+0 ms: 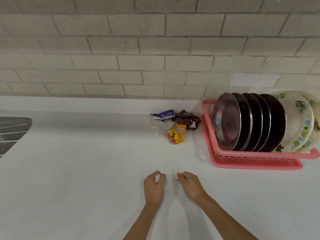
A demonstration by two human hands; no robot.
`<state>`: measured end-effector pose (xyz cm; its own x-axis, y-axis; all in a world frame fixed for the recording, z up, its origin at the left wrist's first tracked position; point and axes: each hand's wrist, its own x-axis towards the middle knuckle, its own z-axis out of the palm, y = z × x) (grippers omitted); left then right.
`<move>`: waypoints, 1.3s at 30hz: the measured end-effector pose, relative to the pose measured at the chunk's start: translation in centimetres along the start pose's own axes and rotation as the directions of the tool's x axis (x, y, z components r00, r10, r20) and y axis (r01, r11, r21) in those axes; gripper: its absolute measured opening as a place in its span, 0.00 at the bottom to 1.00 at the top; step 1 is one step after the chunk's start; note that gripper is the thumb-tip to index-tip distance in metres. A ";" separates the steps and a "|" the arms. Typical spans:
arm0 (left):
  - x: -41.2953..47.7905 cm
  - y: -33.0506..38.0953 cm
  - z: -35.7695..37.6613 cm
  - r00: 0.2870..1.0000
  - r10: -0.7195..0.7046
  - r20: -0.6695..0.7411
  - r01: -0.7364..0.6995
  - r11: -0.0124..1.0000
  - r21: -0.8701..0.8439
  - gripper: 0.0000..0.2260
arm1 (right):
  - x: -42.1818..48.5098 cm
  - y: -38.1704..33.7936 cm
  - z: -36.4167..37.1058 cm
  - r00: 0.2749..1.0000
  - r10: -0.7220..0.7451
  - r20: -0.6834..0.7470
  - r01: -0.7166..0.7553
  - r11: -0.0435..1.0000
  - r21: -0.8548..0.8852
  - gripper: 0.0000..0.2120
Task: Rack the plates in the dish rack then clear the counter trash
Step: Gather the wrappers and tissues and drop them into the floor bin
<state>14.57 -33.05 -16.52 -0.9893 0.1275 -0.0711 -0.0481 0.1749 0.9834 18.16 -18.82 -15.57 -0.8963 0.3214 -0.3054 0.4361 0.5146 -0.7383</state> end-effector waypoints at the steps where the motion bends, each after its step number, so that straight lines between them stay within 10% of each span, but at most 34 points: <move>1: -0.5 -0.2 0.1 1.000 -0.013 -0.011 0.013 1.000 0.001 0.17 | -0.6 0.2 0.1 1.000 -0.008 0.006 0.008 1.000 0.021 0.16; 39: -34.1 1.4 9.7 0.958 -0.281 0.055 0.279 0.959 0.050 0.14 | -31.2 18.0 -6.5 0.999 -0.035 0.005 0.033 0.968 0.250 0.11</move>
<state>49.54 -27.66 -14.39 -0.9265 0.1271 -0.3542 -0.3152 0.2518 0.9150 54.50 -14.41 -15.42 -0.9115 0.2994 -0.2822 0.3725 0.3096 -0.8749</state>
